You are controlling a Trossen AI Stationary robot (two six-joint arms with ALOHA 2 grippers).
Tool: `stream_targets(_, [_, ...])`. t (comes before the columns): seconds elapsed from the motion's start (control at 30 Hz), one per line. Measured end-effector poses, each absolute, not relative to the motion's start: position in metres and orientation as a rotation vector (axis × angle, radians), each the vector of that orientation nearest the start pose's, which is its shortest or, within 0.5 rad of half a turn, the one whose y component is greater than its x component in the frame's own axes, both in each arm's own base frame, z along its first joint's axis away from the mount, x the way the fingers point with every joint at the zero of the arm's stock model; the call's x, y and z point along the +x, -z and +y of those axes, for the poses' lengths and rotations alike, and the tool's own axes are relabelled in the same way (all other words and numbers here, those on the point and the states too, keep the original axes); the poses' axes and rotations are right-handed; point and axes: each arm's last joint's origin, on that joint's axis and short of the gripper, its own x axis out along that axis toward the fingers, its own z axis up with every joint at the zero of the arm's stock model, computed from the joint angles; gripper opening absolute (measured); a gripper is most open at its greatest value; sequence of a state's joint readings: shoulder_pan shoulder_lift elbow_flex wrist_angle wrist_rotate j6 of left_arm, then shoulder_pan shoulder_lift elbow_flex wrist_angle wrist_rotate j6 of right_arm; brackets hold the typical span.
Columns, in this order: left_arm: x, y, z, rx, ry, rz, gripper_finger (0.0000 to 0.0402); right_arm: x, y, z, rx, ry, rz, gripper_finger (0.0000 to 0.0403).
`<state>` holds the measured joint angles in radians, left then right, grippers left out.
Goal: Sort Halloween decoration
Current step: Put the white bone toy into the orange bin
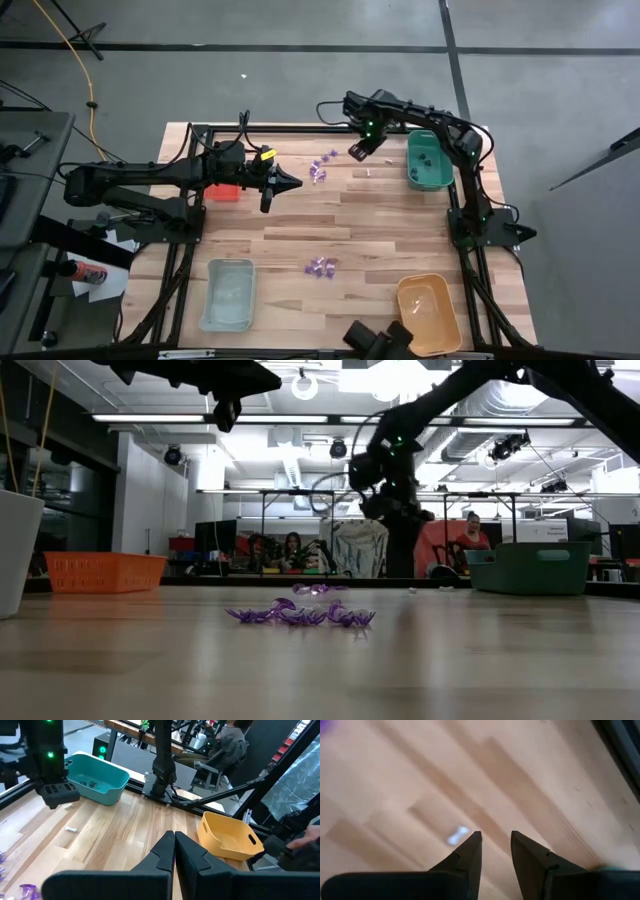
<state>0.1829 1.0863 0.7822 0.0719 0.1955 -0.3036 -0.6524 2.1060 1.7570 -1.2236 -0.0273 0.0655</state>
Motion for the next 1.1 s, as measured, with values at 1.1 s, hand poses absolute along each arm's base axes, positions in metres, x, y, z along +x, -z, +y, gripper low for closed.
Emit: stream_targets(1.1, [0.239, -0.299, 0.039, -0.323, -0.020, 0.230, 0.0000, 0.309, -0.171, -0.182, 0.949, 1.099, 1.079, 0.0099])
